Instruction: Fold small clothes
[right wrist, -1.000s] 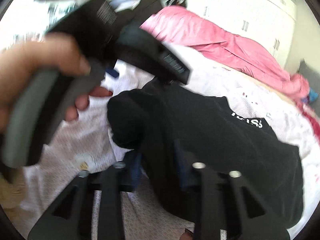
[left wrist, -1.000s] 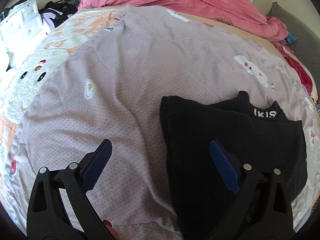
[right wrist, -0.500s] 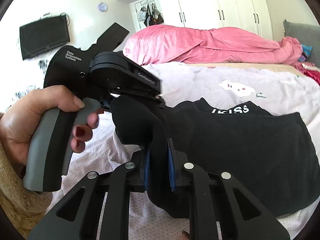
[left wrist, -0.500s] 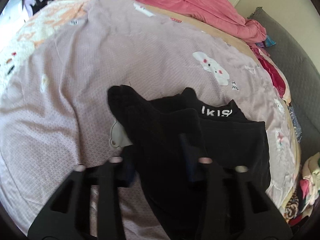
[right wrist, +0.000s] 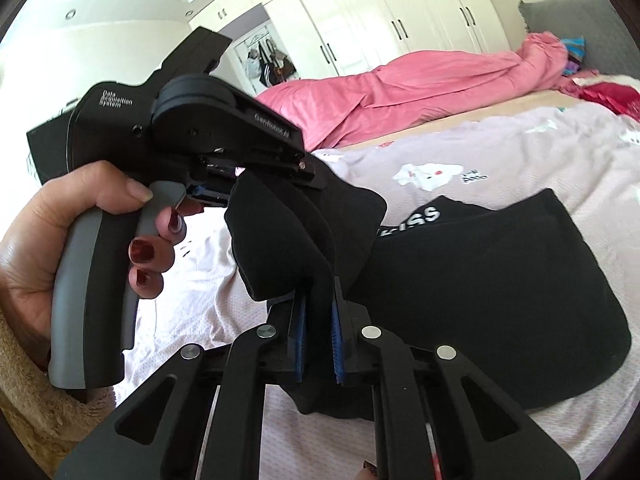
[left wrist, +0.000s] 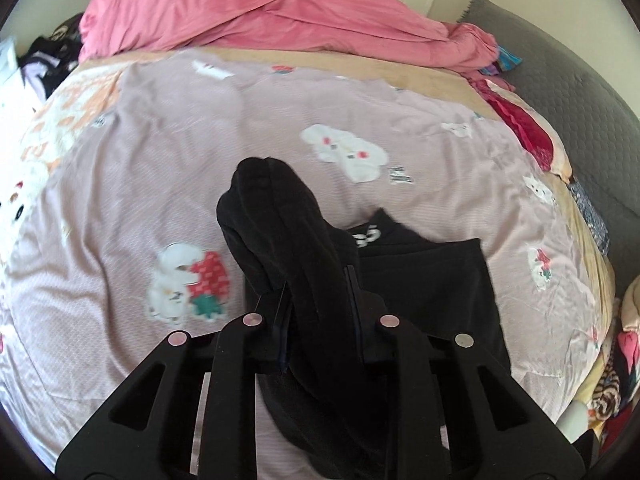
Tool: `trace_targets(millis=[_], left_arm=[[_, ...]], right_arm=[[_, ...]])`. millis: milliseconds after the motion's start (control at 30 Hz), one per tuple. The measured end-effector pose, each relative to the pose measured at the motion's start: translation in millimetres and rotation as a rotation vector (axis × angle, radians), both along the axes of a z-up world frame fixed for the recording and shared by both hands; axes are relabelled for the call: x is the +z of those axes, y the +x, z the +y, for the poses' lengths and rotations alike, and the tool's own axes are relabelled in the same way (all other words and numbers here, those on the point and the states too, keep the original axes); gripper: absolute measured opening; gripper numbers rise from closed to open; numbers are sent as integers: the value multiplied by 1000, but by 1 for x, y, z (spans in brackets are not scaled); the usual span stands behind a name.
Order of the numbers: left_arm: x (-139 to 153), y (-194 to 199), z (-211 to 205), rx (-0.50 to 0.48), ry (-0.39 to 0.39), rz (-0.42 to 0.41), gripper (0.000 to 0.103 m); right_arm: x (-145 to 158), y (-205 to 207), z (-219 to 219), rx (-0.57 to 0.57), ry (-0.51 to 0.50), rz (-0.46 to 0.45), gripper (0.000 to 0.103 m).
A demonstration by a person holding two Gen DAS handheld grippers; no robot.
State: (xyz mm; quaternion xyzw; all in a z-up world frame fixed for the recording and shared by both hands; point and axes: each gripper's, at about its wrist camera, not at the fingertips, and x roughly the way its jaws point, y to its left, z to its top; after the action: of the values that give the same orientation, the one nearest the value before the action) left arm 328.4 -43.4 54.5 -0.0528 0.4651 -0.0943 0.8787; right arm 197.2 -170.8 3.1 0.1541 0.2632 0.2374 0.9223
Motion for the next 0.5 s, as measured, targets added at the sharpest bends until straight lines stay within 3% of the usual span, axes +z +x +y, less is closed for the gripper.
trace_targets(millis=[500], left_arm=[[-25,5,-111,-108,51,55,11]], right_arm=[[-27,-8,-83,-89,138,92,7]])
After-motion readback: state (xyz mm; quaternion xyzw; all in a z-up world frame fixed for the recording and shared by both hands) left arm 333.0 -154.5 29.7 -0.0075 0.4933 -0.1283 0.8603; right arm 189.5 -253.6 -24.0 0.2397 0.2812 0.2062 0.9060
